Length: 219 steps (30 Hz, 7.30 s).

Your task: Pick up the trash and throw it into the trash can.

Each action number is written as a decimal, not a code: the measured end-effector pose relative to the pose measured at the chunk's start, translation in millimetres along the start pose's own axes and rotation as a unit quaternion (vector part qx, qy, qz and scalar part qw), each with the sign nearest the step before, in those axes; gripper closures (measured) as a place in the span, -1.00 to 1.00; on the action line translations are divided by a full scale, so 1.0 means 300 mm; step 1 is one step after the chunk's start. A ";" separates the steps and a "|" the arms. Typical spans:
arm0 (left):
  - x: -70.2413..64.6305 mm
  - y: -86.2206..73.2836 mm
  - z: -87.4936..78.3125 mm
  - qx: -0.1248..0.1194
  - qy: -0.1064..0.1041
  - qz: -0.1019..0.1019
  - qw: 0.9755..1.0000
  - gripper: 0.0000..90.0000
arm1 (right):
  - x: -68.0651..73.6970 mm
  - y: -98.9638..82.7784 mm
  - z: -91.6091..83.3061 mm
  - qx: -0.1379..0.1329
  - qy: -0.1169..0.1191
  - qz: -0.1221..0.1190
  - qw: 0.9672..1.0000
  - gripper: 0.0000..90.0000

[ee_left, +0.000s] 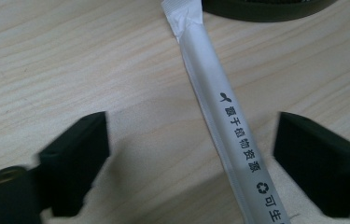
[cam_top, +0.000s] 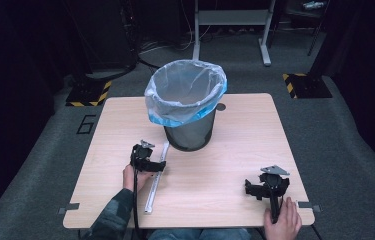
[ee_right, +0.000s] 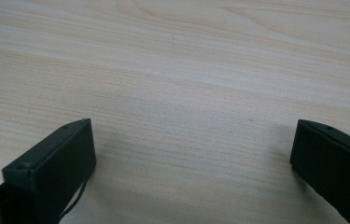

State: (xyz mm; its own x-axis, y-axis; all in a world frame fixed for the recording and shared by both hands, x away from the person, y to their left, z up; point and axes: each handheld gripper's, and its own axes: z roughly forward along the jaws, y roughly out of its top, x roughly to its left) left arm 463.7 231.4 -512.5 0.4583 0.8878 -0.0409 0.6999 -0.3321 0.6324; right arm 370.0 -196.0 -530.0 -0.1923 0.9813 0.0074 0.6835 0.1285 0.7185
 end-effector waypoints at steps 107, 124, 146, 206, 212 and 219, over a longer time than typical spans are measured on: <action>0.292 0.456 -0.479 -0.210 0.041 -0.056 0.975 0.73 | 0.003 0.000 -0.001 0.001 -0.003 0.002 1.000 -1.00; 0.249 0.600 -0.520 -0.224 0.050 -0.034 0.973 0.73 | 0.003 0.000 -0.001 0.001 -0.003 0.002 1.000 -1.00; 0.154 0.773 -0.605 -0.256 0.048 0.003 0.965 0.73 | 0.003 0.000 -0.001 0.000 -0.003 0.004 1.000 -1.00; -0.183 1.087 -0.292 -0.263 -0.023 0.062 0.962 0.73 | 0.003 0.001 -0.002 0.003 -0.003 0.003 1.000 -1.00; -0.165 1.075 -0.279 -0.248 -0.032 0.054 0.967 0.69 | 0.003 0.000 -0.002 0.003 -0.003 0.003 1.000 -1.00; -0.152 1.071 -0.297 -0.218 -0.038 0.048 0.974 -0.18 | 0.003 0.000 -0.002 0.002 -0.003 0.003 1.000 -1.00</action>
State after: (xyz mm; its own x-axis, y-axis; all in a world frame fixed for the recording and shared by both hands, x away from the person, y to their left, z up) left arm 618.9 112.6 -238.5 0.5608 0.8279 -0.0118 0.3598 -0.2308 0.9040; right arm 369.6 -195.2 -529.5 -0.1840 0.9829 0.0087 0.6880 0.1224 0.7153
